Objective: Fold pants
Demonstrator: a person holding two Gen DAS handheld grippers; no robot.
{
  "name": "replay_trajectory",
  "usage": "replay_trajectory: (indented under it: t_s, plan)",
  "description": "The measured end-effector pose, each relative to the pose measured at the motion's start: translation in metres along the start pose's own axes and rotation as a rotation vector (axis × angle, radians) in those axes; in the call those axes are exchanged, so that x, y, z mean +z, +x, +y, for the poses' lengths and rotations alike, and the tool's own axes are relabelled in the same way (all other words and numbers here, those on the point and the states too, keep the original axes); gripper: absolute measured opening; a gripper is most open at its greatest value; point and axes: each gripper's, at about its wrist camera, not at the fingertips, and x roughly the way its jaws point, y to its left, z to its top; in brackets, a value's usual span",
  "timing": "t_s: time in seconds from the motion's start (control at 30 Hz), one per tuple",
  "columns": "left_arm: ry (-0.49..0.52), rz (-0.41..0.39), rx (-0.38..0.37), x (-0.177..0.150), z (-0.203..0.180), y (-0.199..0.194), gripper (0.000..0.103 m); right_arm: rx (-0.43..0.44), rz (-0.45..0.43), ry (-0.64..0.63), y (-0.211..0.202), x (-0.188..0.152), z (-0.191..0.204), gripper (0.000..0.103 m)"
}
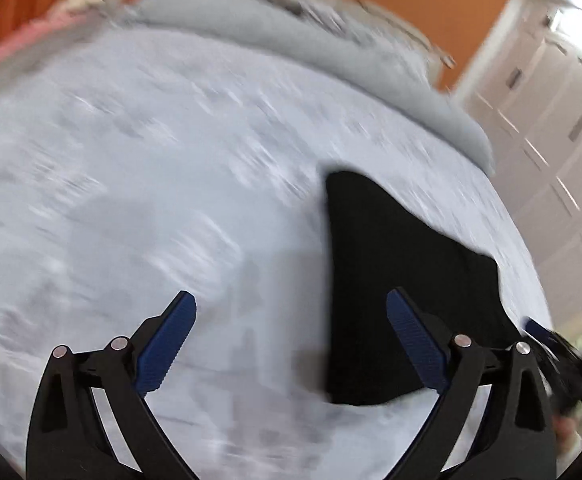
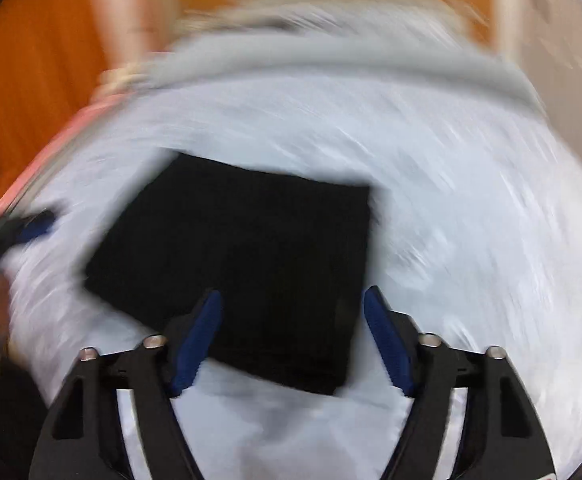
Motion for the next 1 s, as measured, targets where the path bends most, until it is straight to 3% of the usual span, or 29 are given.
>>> replay_trajectory:
  t_s: [0.07,0.13,0.27,0.37,0.43,0.57,0.6,0.67,0.77,0.9,1.0]
  plan:
    - [-0.021,-0.046,0.075,0.004,0.013,-0.01,0.094,0.174,0.005,-0.116,-0.001,-0.006,0.052,0.047]
    - [-0.031,-0.058,0.113,0.005,0.022,-0.013,0.094,0.297,0.086,-0.202,0.023,-0.02,0.105,0.046]
    - [-0.009,-0.054,0.139,0.003,0.021,-0.014,0.094,0.248,0.172,-0.318,0.078,-0.04,0.168,0.045]
    - [0.059,-0.083,0.187,0.003,0.015,-0.02,0.094,0.198,0.132,-0.262,0.101,-0.022,0.173,0.045]
    - [0.106,-0.095,0.207,0.003,0.01,-0.023,0.094,0.215,0.109,-0.242,0.11,-0.013,0.177,0.047]
    - [0.157,-0.107,0.261,0.003,0.009,-0.028,0.095,0.246,0.113,-0.24,0.135,-0.003,0.202,0.069]
    - [0.157,-0.108,0.273,0.004,0.01,-0.028,0.095,0.239,0.131,-0.259,0.142,-0.005,0.209,0.08]
    - [0.152,-0.108,0.284,0.004,0.013,-0.029,0.095,0.206,0.139,-0.343,0.15,-0.008,0.231,0.09]
    - [0.162,-0.105,0.315,0.004,0.014,-0.026,0.095,0.218,0.15,-0.336,0.146,-0.007,0.229,0.089]
    - [0.161,-0.082,0.312,0.004,0.011,-0.022,0.095,0.344,0.198,-0.247,0.111,0.003,0.195,0.073]
    - [0.178,-0.076,0.304,0.003,0.002,-0.017,0.095,0.381,0.135,-0.215,0.064,0.011,0.165,0.074]
